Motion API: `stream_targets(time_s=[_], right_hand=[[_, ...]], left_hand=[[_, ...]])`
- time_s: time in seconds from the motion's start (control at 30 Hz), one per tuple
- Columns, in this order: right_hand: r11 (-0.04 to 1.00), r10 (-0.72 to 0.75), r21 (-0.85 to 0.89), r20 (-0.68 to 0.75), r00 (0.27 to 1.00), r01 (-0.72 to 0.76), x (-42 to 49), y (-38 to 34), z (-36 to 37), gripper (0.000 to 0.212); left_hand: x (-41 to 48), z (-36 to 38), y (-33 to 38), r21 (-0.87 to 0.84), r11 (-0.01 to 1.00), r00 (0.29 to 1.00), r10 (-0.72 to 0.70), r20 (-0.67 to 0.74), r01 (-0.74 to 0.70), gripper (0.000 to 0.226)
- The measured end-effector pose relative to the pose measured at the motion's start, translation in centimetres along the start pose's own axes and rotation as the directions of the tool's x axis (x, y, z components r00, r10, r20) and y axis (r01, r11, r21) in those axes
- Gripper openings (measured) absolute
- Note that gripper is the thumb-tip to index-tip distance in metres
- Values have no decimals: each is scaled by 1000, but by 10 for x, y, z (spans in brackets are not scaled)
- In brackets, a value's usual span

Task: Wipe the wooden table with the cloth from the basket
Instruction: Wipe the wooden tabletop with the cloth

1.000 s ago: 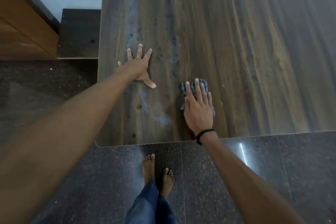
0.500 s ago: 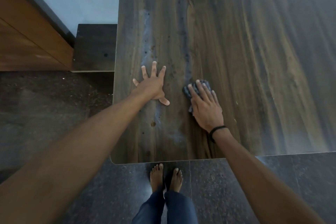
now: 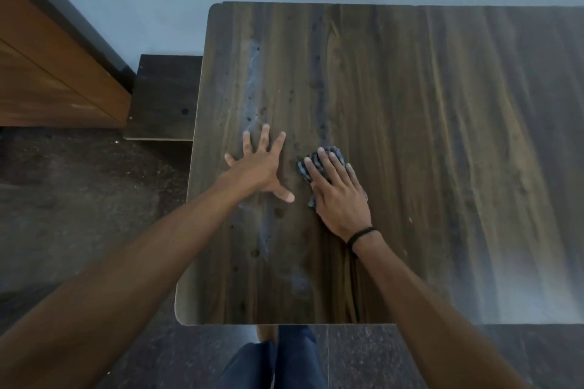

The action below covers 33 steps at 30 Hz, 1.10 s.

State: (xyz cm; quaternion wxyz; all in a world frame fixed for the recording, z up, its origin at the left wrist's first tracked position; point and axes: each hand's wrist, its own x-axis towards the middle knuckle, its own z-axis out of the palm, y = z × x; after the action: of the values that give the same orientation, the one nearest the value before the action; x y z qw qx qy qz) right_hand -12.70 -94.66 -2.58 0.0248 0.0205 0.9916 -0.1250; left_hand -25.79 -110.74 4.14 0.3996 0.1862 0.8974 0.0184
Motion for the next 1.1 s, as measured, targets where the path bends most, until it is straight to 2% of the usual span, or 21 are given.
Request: stream_targets(time_s=[0.03, 0.13, 0.17, 0.23, 0.27, 0.3, 0.33, 0.43, 0.47, 0.57, 0.6, 0.7, 0.73, 0.8, 0.83, 0.87, 0.97, 1.0, 1.07, 1.1], right_hand=[[1000, 11, -6, -19, 1000, -12, 8, 7, -2, 52], [969, 246, 36, -42, 968, -244, 42, 8, -8, 57], [975, 220, 28, -34, 975, -219, 46, 2, -7, 59], [999, -37, -18, 4, 999, 37, 41, 3, -4, 58], [990, -141, -22, 32, 990, 141, 40, 12, -7, 56], [984, -179, -25, 26, 984, 179, 46, 24, -10, 55], [990, -141, -23, 4, 990, 141, 58, 33, -12, 55], [978, 205, 49, -34, 978, -204, 94, 27, -18, 55], [978, 208, 39, -35, 978, -207, 97, 20, -16, 55], [1000, -8, 21, 15, 1000, 8, 92, 29, -16, 55], [1000, 6, 19, 12, 1000, -6, 97, 36, -18, 54], [963, 263, 71, -38, 964, -260, 116, 34, -22, 55], [971, 235, 60, -31, 972, -233, 115, 27, -21, 55], [999, 32, 39, 26, 999, -33, 108, 28, -19, 55], [999, -15, 41, 36, 999, 13, 110, 35, -22, 54], [999, 12, 39, 18, 1000, -12, 118, 44, -25, 53], [951, 297, 103, -35, 954, -292, 145, 48, -30, 53], [957, 281, 86, -35, 959, -277, 146, 41, -28, 54], [995, 92, 36, 12, 996, -92, 139, 41, -23, 54], [998, 48, 33, 31, 998, -49, 140, 47, -26, 54]], left_hand=[[7, -14, 2, 4, 1000, 999, -1, -36, 2, 144], [33, -51, 6, -21, 1000, 993, -6, -122, 4, 144], [41, -56, 6, -32, 999, 992, -5, -130, 1, 143], [51, -55, 4, -39, 999, 993, 5, -119, -9, 141], [53, -51, 1, -35, 999, 993, 9, -121, -13, 139], [55, -47, -3, -33, 999, 991, 14, -135, -19, 138], [56, -44, -6, -37, 999, 988, 20, -156, -26, 137], [59, -41, -11, -49, 998, 981, 36, -190, -46, 136], [60, -41, -10, -51, 998, 981, 34, -189, -45, 136], [62, -40, -8, -40, 998, 985, 30, -169, -37, 137], [62, -41, -9, -37, 999, 986, 34, -166, -40, 137], [65, -48, -11, -71, 997, 988, 28, -152, -39, 138], [67, -53, -8, -84, 996, 988, 18, -153, -31, 138], [73, -64, -4, -93, 996, 988, 0, -156, -15, 140], [76, -70, -4, -94, 996, 988, -7, -154, -7, 140], [80, -75, -6, -94, 996, 989, -14, -148, 0, 140], [91, -84, -11, -82, 997, 995, -21, -102, 13, 143], [94, -85, -10, -76, 997, 995, -19, -94, 11, 144], [99, -88, -9, -67, 998, 995, -17, -96, 11, 144], [101, -92, -10, -61, 998, 994, -17, -110, 10, 144]])
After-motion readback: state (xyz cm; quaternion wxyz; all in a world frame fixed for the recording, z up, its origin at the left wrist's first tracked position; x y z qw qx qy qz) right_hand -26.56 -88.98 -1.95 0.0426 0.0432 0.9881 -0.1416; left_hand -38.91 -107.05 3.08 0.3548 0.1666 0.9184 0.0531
